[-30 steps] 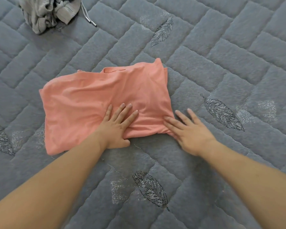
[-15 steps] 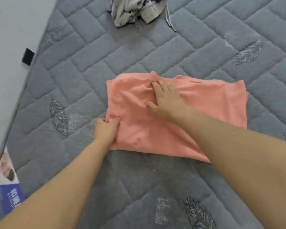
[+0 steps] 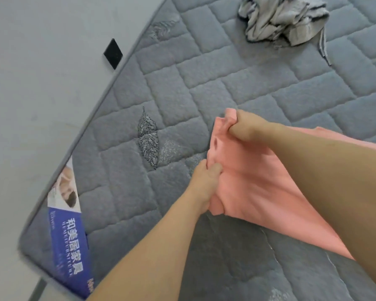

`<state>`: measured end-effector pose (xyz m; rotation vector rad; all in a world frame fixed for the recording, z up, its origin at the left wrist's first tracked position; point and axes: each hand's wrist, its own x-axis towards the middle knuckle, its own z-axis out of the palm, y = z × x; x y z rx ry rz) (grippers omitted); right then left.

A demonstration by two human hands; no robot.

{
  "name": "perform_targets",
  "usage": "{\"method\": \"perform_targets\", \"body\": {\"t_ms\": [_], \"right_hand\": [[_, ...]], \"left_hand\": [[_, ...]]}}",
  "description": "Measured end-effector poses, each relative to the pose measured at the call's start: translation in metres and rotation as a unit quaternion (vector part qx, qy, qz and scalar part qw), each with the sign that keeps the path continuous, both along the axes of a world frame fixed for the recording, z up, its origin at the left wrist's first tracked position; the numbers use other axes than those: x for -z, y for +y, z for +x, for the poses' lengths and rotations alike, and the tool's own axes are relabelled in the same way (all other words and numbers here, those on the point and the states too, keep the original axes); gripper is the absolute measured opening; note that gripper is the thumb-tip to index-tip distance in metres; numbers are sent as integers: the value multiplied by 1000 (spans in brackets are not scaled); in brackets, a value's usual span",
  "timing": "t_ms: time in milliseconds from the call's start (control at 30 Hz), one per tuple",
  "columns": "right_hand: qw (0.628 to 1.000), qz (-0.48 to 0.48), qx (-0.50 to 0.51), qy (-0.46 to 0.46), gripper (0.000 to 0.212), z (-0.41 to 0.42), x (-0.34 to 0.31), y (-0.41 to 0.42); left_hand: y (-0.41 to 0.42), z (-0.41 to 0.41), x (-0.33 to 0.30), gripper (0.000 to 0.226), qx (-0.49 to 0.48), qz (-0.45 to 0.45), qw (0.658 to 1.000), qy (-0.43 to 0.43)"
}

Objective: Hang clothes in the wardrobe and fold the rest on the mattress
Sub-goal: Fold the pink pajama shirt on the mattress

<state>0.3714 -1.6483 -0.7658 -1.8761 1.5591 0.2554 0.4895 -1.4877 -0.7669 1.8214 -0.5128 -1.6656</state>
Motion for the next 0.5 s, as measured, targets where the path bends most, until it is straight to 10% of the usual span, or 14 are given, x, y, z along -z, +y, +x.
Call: {"method": "perform_targets", "body": {"t_ms": [167,500], "right_hand": [[973,39,143,-175,16,81,-29,12],[812,86,304,-491,18,166,-258,14]], "left_hand": [[16,102,-48,40,19,-21,993,-114],[9,191,-300,9,25,-158,968,-193]]}}
